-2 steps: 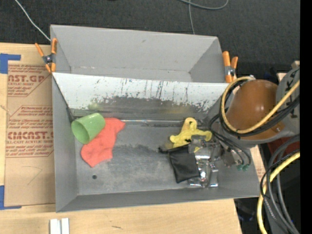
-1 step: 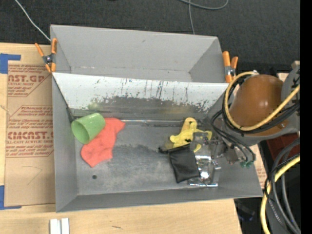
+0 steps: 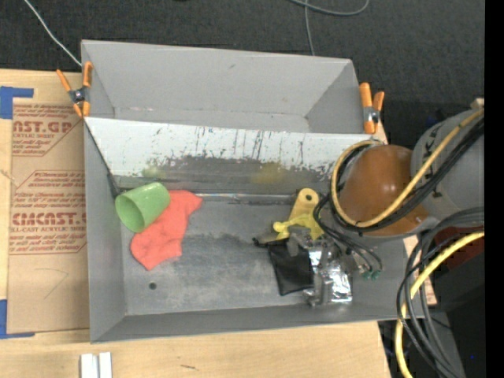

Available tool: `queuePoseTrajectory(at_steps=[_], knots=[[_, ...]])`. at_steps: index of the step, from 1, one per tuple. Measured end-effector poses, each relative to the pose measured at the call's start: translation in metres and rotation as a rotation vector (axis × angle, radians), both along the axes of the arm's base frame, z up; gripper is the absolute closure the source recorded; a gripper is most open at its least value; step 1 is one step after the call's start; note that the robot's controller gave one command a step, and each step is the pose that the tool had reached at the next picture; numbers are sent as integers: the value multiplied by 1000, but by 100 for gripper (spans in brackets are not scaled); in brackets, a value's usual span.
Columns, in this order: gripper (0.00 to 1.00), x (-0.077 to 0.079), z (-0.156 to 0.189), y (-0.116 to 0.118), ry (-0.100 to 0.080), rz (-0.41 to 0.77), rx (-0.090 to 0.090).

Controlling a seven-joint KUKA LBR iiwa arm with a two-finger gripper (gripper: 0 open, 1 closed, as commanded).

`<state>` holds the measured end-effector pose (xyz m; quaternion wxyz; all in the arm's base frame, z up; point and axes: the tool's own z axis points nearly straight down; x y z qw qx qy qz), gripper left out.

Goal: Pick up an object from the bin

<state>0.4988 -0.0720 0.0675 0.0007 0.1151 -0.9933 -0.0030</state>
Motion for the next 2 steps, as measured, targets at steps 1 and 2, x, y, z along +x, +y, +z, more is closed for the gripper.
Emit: queuePoseTrajectory(at_steps=[1,2], knots=[[0,-1,28,26,0,-280,-1],[100,13,3,15,-5,-156,0]])
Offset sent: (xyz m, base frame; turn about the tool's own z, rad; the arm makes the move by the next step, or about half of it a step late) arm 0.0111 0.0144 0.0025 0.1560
